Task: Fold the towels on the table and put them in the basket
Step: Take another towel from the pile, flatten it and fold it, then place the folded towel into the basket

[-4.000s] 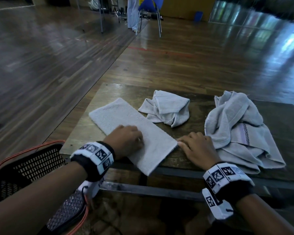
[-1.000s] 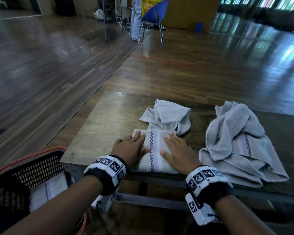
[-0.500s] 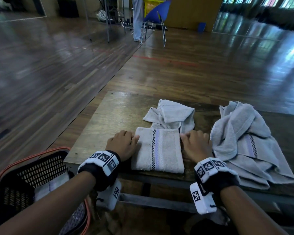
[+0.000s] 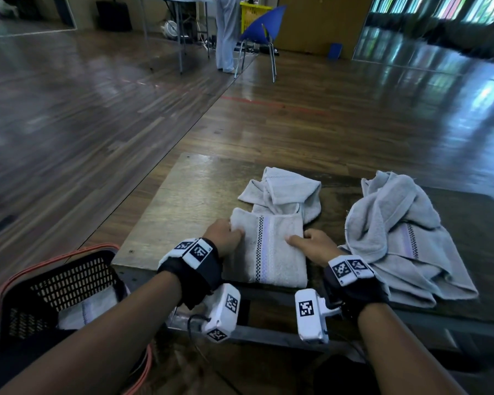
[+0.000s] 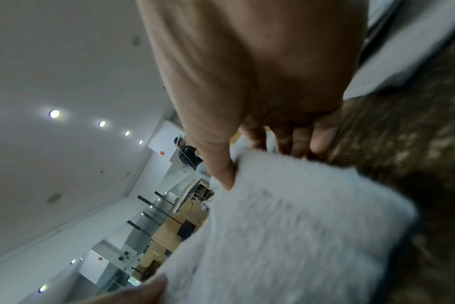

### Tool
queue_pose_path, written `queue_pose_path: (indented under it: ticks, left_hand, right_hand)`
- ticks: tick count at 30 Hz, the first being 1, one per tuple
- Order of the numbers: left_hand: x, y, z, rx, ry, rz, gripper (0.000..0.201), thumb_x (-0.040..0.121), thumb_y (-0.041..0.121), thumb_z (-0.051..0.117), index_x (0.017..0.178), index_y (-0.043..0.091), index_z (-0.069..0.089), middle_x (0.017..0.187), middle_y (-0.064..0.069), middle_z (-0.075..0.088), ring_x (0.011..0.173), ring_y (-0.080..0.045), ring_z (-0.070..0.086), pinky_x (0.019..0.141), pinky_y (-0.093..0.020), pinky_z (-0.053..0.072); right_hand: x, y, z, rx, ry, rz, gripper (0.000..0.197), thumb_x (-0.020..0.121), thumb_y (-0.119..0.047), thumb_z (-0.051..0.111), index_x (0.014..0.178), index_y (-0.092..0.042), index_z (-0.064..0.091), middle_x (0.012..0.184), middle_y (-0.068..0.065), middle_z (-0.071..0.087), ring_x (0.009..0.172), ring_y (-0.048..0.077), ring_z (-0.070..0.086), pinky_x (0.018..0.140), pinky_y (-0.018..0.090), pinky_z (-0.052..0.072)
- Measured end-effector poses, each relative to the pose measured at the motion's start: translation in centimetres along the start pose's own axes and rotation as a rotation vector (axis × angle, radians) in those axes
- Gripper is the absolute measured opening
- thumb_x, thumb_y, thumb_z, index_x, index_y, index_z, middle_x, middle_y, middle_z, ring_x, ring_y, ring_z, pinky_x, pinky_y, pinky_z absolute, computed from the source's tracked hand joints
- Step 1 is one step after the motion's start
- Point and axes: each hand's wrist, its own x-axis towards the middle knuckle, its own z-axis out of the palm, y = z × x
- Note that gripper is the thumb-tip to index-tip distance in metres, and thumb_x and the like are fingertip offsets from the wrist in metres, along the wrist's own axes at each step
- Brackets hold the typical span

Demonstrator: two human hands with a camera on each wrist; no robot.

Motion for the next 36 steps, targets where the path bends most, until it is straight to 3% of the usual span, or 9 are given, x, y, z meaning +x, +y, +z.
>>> queue_pose_path:
  ticks: [4,10,14,17,21,23,25,30,36]
  left_hand:
    - [-2.9,-0.8,0.7,-0.174,-0.006,0.006,0.025,0.085,0.004,0.050,0.062,0.015,0.051,0.063,0.002,0.052,0.057,-0.008,0.048,0.035,-0.007,0.033]
    - [-9.5,-4.6,2.0,-0.386,-0.021,-0.047,0.010,0.083,0.006,0.055,0.087,0.012,0.060,0.086,-0.008,0.062,0.084,-0.025,0.058,0.071,-0.030,0.044]
    - [-16.2,-8.4,4.7,-0.368,-0.029,-0.023,0.015,0.083,0.002,0.055,0.093,0.009,0.062,0.080,0.000,0.061,0.069,-0.011,0.056,0.052,-0.020,0.042]
    - [-20.6,-11.2,5.9,-0.378,-0.046,-0.048,0.020,0.082,-0.007,0.051,0.098,0.000,0.061,0.076,-0.005,0.058,0.058,-0.010,0.055,0.041,-0.010,0.039]
    - [-24.6,-14.0,5.0,-0.559,0.036,-0.123,0.030,0.081,-0.012,0.048,0.107,-0.001,0.058,0.086,-0.009,0.060,0.075,-0.019,0.057,0.062,-0.023,0.046]
    - [-26.2,-15.7,3.9,-0.669,0.094,-0.153,0.033,0.081,-0.015,0.047,0.106,0.004,0.056,0.087,-0.009,0.058,0.068,-0.013,0.057,0.057,-0.023,0.043]
    - [-27.8,-17.8,2.6,-0.782,0.143,-0.208,0.034,0.080,-0.016,0.044,0.104,0.005,0.054,0.087,-0.010,0.055,0.069,-0.018,0.051,0.056,-0.023,0.038]
    - [-29.8,-23.1,-1.8,-0.744,0.274,-0.322,0.025,0.083,-0.012,0.044,0.099,0.005,0.054,0.083,-0.011,0.053,0.071,-0.022,0.048,0.059,-0.027,0.040]
    - [-27.0,-29.4,-6.5,-0.614,0.369,-0.424,0.027,0.083,-0.011,0.048,0.107,0.001,0.055,0.096,-0.011,0.059,0.096,-0.024,0.054,0.083,-0.038,0.048]
  right_hand:
    - [-2.6,1.1,0.3,0.136,0.065,-0.039,0.034,0.087,-0.020,0.059,0.117,-0.007,0.054,0.113,0.009,0.060,0.099,0.021,0.056,0.091,0.037,0.046]
    - [-9.7,5.0,2.2,0.287,0.050,-0.040,0.054,0.084,-0.014,0.063,0.134,-0.013,0.043,0.122,0.013,0.058,0.107,0.022,0.057,0.095,0.041,0.047]
    - [-15.0,8.4,4.3,0.277,-0.033,0.036,0.058,0.083,-0.007,0.064,0.136,-0.010,0.039,0.115,0.010,0.059,0.102,0.020,0.058,0.081,0.033,0.050]
    - [-17.8,9.8,6.3,0.251,-0.189,0.140,0.050,0.082,0.001,0.059,0.130,-0.003,0.046,0.116,0.014,0.063,0.108,0.028,0.059,0.095,0.044,0.048]
    - [-19.6,8.8,8.9,0.202,-0.363,0.133,0.029,0.082,0.006,0.055,0.110,0.000,0.061,0.098,0.013,0.067,0.096,0.027,0.062,0.089,0.038,0.050]
    - [-19.6,7.1,10.6,0.212,-0.406,0.087,0.029,0.082,0.007,0.054,0.110,0.002,0.060,0.096,0.013,0.067,0.093,0.026,0.062,0.091,0.041,0.048]
    - [-19.4,4.7,12.8,0.212,-0.447,0.024,0.033,0.084,0.006,0.054,0.116,-0.001,0.056,0.102,0.014,0.064,0.096,0.028,0.061,0.093,0.045,0.047]
    - [-19.1,0.0,20.0,0.116,-0.619,-0.056,0.017,0.090,-0.002,0.052,0.103,-0.012,0.055,0.085,0.007,0.063,0.071,0.019,0.060,0.067,0.035,0.049]
    - [-15.3,-2.4,29.1,-0.024,-0.601,-0.144,0.029,0.087,-0.002,0.055,0.116,-0.001,0.056,0.104,0.015,0.062,0.088,0.024,0.059,0.080,0.039,0.049]
